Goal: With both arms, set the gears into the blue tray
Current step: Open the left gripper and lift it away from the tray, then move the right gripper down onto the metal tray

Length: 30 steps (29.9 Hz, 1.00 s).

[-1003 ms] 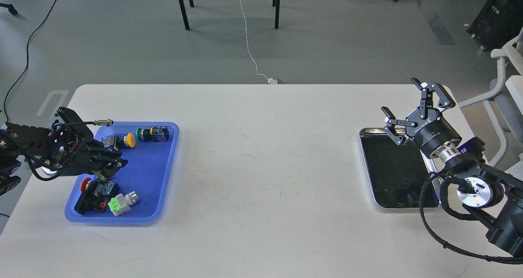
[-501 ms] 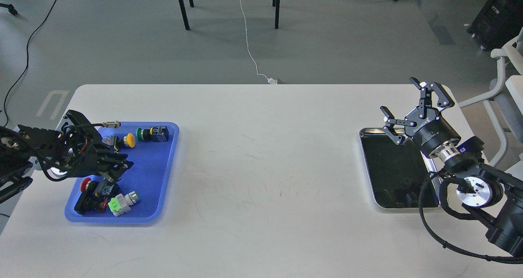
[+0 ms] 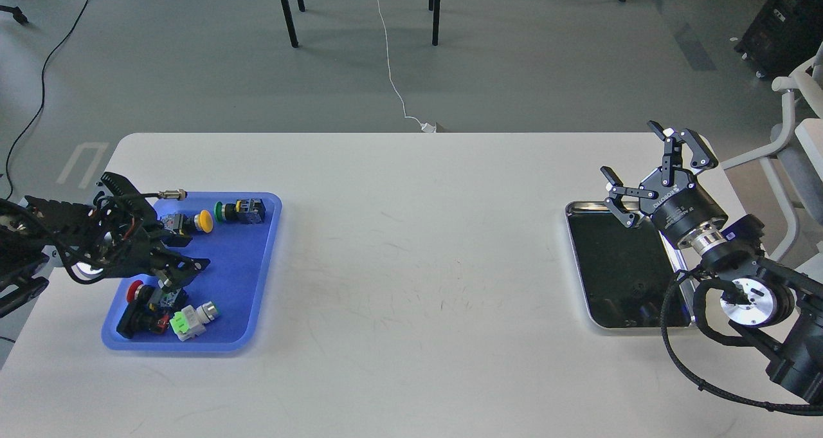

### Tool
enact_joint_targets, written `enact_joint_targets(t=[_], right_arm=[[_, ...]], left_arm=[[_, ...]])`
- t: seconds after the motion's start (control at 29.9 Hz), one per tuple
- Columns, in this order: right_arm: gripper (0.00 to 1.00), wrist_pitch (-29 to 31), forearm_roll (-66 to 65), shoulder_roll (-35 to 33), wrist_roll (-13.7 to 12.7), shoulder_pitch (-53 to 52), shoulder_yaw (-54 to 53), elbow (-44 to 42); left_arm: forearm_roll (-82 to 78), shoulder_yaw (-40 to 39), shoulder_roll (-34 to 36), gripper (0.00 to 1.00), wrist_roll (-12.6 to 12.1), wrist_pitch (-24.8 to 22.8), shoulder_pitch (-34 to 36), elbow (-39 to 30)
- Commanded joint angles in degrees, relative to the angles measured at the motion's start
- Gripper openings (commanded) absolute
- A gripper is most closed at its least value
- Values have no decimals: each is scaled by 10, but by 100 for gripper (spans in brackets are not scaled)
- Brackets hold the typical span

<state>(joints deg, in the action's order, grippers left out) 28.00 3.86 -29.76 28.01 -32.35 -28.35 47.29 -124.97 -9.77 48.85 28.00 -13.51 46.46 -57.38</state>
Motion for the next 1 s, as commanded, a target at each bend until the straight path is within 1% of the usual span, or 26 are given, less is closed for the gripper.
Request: enact_joint_targets(t=[0.0, 0.13, 0.23, 0.27, 0.4, 0.47, 0.53, 0.67, 0.74, 0.84, 0.9, 0.97], right_arm=[[99, 0, 0, -3, 0, -1, 0, 1], [99, 0, 0, -4, 0, -3, 0, -1], [99, 0, -1, -4, 0, -8, 1, -1], [99, 0, -1, -4, 0, -9, 1, 0], [99, 0, -1, -4, 0, -16, 2, 0], [99, 0, -1, -4, 0, -16, 2, 2], [99, 0, -1, -4, 0, -16, 3, 3], [99, 0, -9, -6, 0, -18, 11, 3], [99, 0, -37, -8, 0, -18, 19, 4], [99, 0, -117, -28, 0, -30, 22, 12], [99, 0, -201, -45, 0, -40, 29, 23], [99, 0, -292, -65, 0, -54, 33, 36]], left_arm=[[51, -53, 8, 86, 0, 1, 13, -16], [192, -117, 5, 92, 0, -2, 20, -64], [354, -127, -7, 97, 0, 2, 14, -105], [412, -127, -15, 98, 0, 7, 11, -113], [670, -140, -81, 98, 0, 74, -35, -123], [748, -175, -116, 98, 0, 102, -66, -122], [778, -231, -153, 98, 0, 111, -116, -120], [784, -350, -219, 98, 0, 103, -212, -118], [786, -404, -248, 98, 0, 82, -252, -116], [787, -468, -289, 98, -37, 31, -300, -103], [786, -484, -303, 98, -44, 11, -326, -89], [786, -487, -307, 98, -46, 2, -334, -85]])
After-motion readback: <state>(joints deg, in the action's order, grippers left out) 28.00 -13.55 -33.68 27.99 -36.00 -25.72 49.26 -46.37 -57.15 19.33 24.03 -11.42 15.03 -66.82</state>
